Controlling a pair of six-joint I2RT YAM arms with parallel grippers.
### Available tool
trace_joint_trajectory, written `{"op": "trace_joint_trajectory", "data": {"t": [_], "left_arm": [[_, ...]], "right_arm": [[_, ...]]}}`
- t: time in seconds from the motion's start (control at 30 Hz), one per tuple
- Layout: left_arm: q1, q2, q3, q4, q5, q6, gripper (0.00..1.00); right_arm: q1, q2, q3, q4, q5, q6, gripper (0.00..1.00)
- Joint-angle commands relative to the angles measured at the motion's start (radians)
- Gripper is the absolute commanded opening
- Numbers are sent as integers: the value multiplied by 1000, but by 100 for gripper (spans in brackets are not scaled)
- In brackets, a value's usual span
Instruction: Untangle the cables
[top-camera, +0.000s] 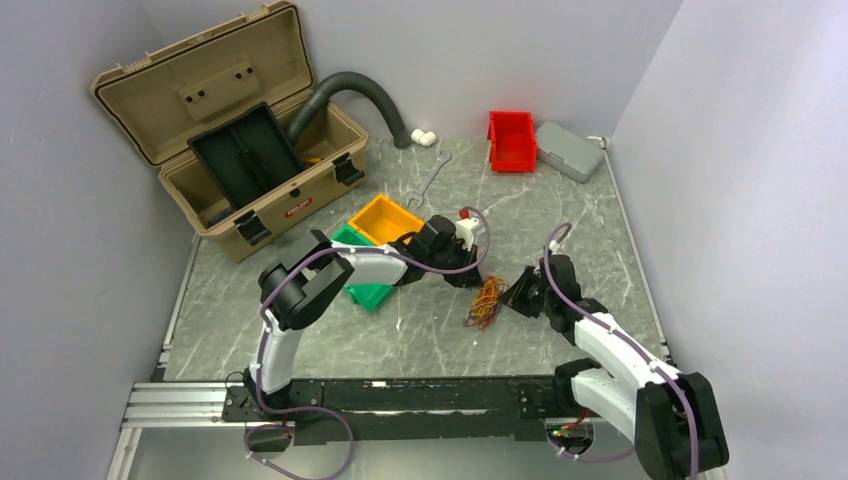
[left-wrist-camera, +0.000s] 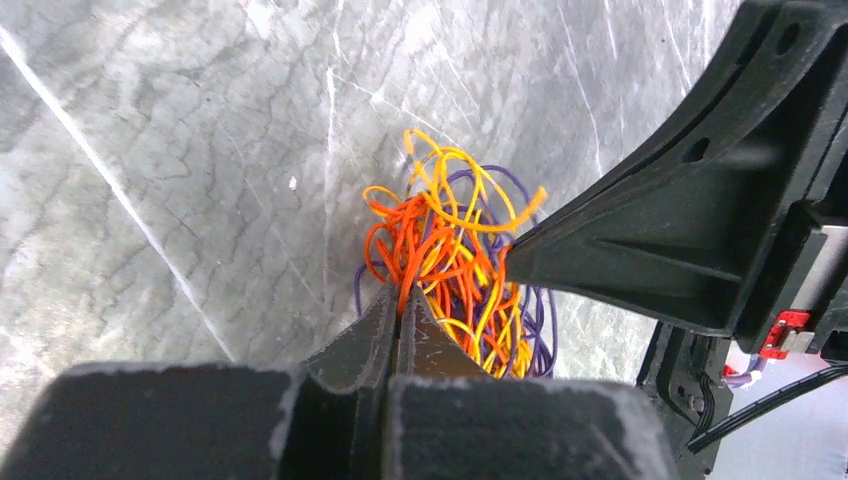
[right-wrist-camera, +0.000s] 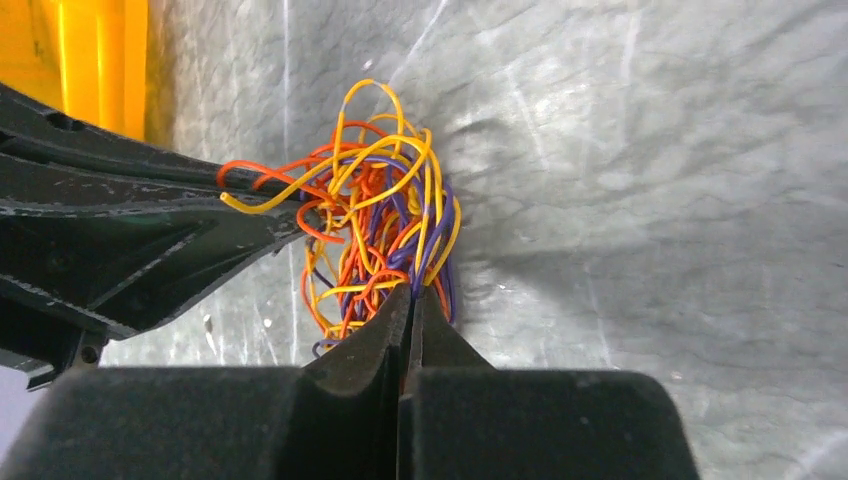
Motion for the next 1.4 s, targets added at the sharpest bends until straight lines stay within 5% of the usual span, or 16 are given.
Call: {"op": "trace_joint_trajectory", "data": {"t": [0.0, 0.13, 0.4, 0.77, 0.97, 1.0, 1.1, 1.23, 1.37], "left_arm": [[35, -68, -26, 68, -41, -20, 0], [131, -214, -167, 103, -44, -35, 0], [209, -546, -312, -25, -154, 20, 0], [438, -991, -397, -342, -434, 9, 0], [491, -1068, -395, -359, -349, 22, 0], [491, -1070, -393, -350, -307, 26, 0], [474, -1066, -389, -257, -121, 48, 0], [378, -1019, -292, -312, -88, 113, 0], [341, -1004, -233, -337, -71, 131, 0]], "right_arm": [[-7, -78, 60, -134, 186, 28, 0], [-12, -173, 136, -370, 453, 96, 0], [-32, -287, 269, -616, 733, 188, 0], [-52, -354, 315, -831, 951, 444, 0], [-56, -394, 304, -806, 960, 422, 0], [-56, -390, 306, -780, 939, 380, 13], [-56, -375, 309, -660, 804, 190, 76], [-56, -362, 273, -469, 551, -44, 90], [-55, -310, 272, -363, 353, -175, 94]]}}
